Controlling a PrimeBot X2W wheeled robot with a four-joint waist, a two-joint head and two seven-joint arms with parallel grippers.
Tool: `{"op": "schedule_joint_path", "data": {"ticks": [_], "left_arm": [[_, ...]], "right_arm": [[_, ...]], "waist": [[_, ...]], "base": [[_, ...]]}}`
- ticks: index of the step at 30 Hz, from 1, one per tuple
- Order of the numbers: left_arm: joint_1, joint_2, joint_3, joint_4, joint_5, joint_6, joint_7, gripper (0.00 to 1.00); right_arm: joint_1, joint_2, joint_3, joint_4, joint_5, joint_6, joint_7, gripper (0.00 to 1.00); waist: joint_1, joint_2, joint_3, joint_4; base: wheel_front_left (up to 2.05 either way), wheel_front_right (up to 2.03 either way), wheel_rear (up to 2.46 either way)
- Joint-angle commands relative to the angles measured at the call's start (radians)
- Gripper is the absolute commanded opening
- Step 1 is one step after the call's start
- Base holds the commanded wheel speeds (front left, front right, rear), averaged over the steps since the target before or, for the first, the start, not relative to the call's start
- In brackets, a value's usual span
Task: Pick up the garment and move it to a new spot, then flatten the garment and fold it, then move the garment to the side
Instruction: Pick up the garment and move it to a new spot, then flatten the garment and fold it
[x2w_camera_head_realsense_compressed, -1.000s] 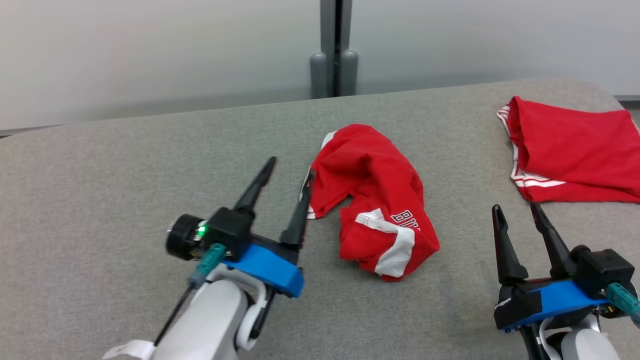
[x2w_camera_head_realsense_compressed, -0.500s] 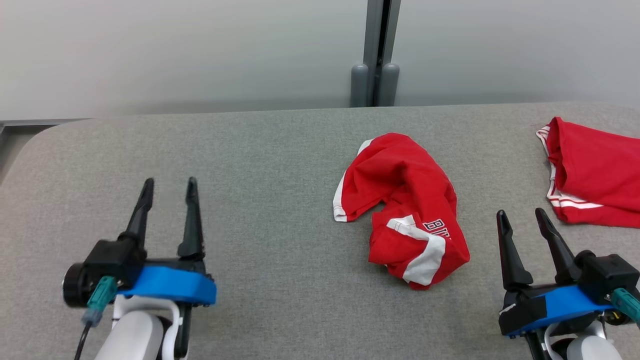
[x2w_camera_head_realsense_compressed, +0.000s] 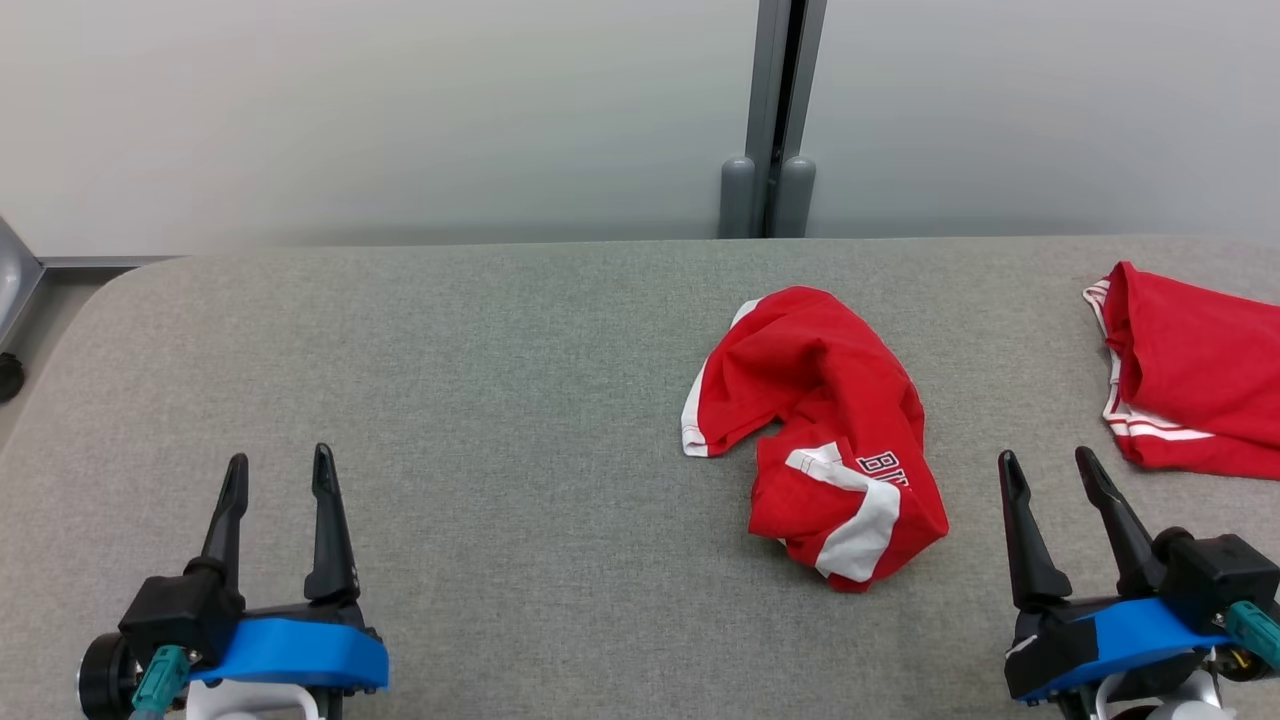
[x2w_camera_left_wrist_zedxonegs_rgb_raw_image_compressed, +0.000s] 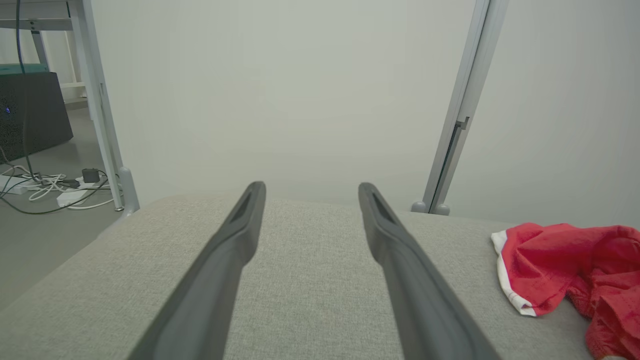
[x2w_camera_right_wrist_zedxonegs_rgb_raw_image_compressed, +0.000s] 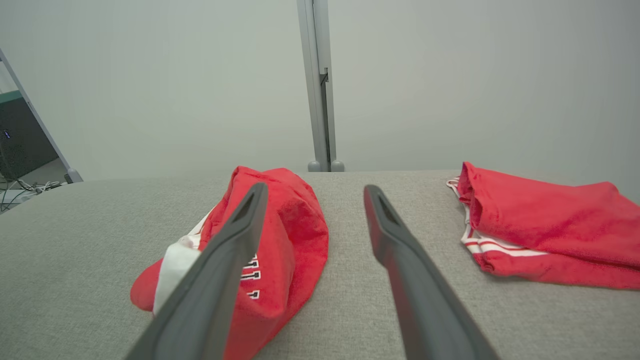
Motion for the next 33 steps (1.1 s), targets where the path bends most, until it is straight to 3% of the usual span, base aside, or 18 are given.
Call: {"op": "schedule_joint_path", "data": {"ticks": [1, 24, 33], "left_arm": [[0.008, -0.002, 0.002, -0.002, 0.005, -0.001, -0.004, 1.00], [0.022, -0.035, 0.050, 0.010, 0.054, -0.038, -0.004, 1.00], [-0.001, -0.045, 0.053, 0.017, 0.070, -0.050, -0.004, 1.00]], "right_arm": [[0.011, -0.001, -0.001, -0.003, -0.002, 0.000, 0.005, 1.00], [0.008, -0.001, -0.005, -0.020, -0.008, 0.000, 0.023, 1.00], [-0.079, -0.010, 0.113, -0.055, -0.054, 0.000, 0.075, 1.00]], "waist": [[0.0001, -0.0001, -0.002, 0.000], [0.0001, -0.0001, -0.001, 0.009], [0.0001, -0.0001, 0.018, 0.015]], "base": [[0.00, 0.00, 0.00], [0.00, 0.00, 0.00], [0.00, 0.00, 0.00]]}}
